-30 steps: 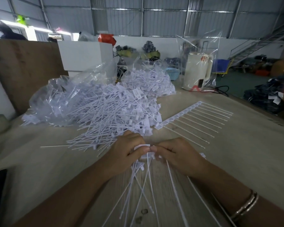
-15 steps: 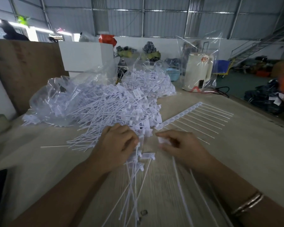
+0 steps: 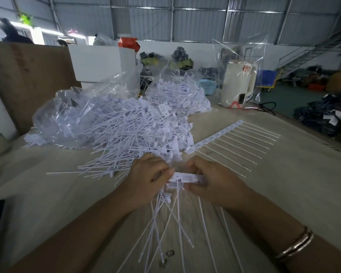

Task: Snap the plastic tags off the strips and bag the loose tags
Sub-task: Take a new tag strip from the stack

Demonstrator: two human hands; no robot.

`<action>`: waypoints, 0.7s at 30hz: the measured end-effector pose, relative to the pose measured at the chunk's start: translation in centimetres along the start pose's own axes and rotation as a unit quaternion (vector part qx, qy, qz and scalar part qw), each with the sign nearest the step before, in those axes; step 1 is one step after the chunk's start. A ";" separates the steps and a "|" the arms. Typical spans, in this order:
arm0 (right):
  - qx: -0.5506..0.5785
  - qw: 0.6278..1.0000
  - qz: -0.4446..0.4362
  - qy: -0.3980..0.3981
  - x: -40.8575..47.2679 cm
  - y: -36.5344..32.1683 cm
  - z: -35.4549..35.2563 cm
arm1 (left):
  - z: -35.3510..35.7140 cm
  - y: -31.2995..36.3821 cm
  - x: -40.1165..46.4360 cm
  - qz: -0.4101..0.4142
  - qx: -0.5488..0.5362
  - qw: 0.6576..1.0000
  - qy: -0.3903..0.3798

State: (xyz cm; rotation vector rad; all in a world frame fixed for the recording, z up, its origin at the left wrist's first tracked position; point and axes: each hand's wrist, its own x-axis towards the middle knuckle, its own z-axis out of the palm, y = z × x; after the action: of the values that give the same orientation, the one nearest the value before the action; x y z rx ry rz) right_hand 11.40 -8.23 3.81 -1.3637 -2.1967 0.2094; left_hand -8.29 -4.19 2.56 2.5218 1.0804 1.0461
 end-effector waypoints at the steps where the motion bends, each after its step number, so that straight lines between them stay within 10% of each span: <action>1: -0.018 1.000 -0.002 0.000 -0.1 0.1 0.0 | 0.0 0.0 0.0 0.000 -0.007 1.000 -0.002; 14: -0.002 0.999 -0.027 0.016 -0.1 -0.5 0.3 | -0.3 -0.1 0.0 0.084 -0.044 0.995 0.010; 21: 0.240 0.971 0.002 0.008 0.3 -1.2 -0.2 | -0.8 0.4 0.8 0.118 -0.030 0.992 0.033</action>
State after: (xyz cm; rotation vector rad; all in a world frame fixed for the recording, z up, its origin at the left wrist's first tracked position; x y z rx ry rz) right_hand 10.53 -8.58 4.55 -1.0881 -1.9555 0.6795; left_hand -8.22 -4.01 3.72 2.6295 0.7671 1.2095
